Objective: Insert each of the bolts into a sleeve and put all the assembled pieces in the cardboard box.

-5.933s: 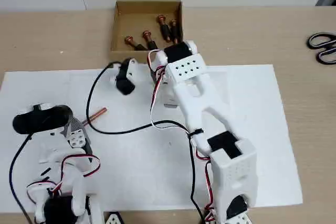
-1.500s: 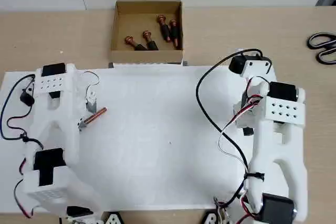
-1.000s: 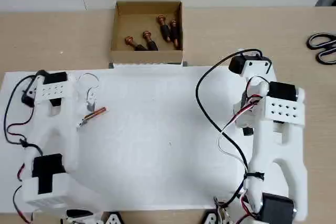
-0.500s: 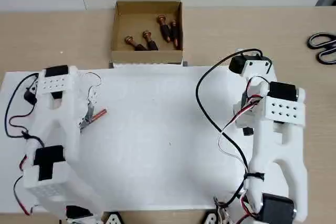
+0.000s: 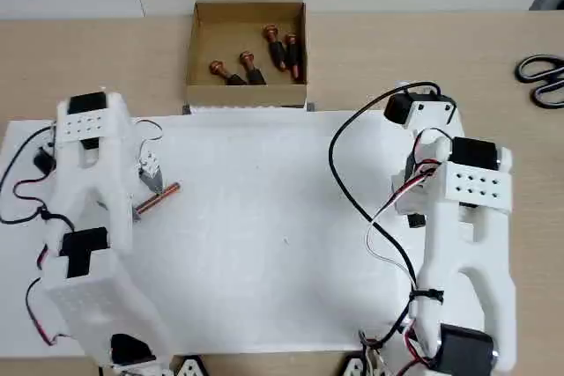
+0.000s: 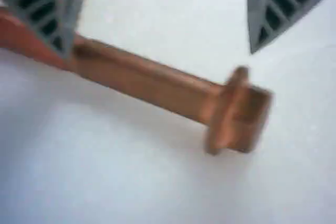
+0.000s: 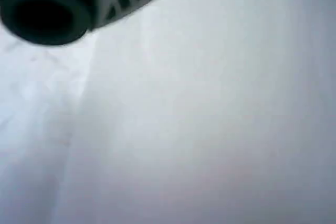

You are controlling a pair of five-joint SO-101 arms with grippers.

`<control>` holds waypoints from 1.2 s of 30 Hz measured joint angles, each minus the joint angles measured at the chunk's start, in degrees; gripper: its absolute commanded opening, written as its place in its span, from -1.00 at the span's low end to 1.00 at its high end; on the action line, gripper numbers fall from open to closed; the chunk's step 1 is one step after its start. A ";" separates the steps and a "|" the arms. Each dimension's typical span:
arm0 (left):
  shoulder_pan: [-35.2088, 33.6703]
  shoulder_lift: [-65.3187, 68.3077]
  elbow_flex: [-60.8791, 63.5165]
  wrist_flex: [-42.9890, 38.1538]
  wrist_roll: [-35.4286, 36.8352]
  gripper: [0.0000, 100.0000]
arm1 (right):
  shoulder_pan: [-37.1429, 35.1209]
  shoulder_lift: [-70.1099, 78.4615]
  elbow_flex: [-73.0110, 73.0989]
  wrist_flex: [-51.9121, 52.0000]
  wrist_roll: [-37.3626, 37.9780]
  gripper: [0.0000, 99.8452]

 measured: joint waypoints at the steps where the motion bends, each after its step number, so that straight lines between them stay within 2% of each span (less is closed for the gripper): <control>1: 0.00 0.00 0.00 0.09 0.26 -0.51 | 0.00 0.00 0.00 0.00 0.00 -0.97; 13: 0.79 0.18 0.00 0.09 0.53 -0.51 | 0.00 0.00 0.00 0.00 0.00 -0.97; 19: 5.19 -3.16 -0.53 -0.35 0.88 -0.52 | 0.00 0.00 0.00 0.00 0.00 -0.97; 27: 13.10 -15.82 -1.76 -0.18 1.14 -0.52 | 0.00 0.00 2.11 0.00 0.00 -0.97; 36: 12.66 -16.97 2.46 -0.26 1.14 -0.52 | 0.00 0.00 3.08 0.00 0.00 -0.97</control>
